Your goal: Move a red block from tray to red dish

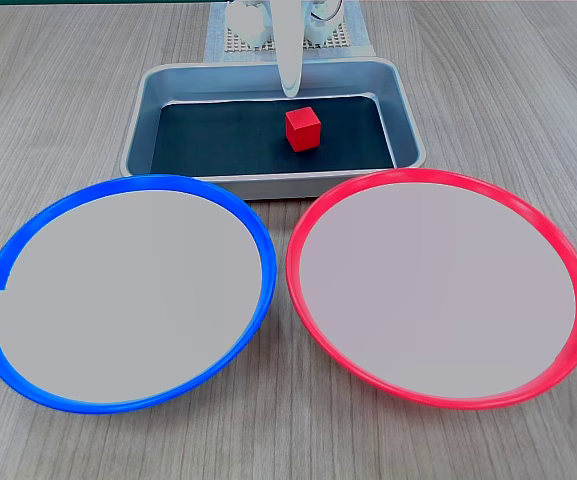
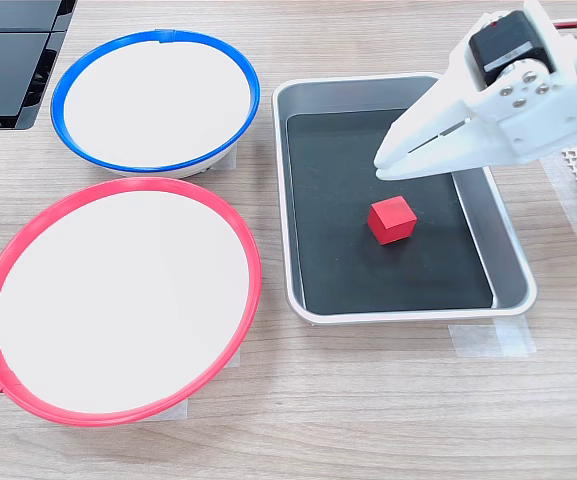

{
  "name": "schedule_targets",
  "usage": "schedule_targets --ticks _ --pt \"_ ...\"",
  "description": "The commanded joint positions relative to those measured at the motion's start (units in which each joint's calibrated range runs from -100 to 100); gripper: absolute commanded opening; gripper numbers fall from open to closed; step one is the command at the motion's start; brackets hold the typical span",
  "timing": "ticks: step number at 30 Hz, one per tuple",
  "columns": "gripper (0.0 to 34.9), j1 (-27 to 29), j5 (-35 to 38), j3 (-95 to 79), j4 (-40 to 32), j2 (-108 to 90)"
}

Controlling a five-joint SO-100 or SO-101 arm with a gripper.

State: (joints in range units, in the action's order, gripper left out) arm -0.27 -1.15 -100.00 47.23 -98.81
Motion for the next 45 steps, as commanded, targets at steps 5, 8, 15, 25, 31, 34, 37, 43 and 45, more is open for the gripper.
schedule_targets --ticks 5,8,15,25,31,34,37,43,45 --pt "0.3 0.12 0.15 0.0 0.11 -0.26" --pt "0.3 0.12 0.15 0.0 0.11 -0.26" --pt "0.3 0.12 0.15 0.0 0.11 -0.26" --pt "0.3 0.12 0.15 0.0 0.11 -0.26" --pt "0.3 0.12 0.15 0.0 0.11 -0.26" --pt "1.6 0.03 0.2 0.0 0.11 -0.26" --pt "2.8 -0.25 0.34 0.0 0.11 -0.26" --pt "0.2 -2.23 2.83 1.27 0.11 2.56" --pt "0.1 -0.91 8.74 6.83 3.83 6.74"
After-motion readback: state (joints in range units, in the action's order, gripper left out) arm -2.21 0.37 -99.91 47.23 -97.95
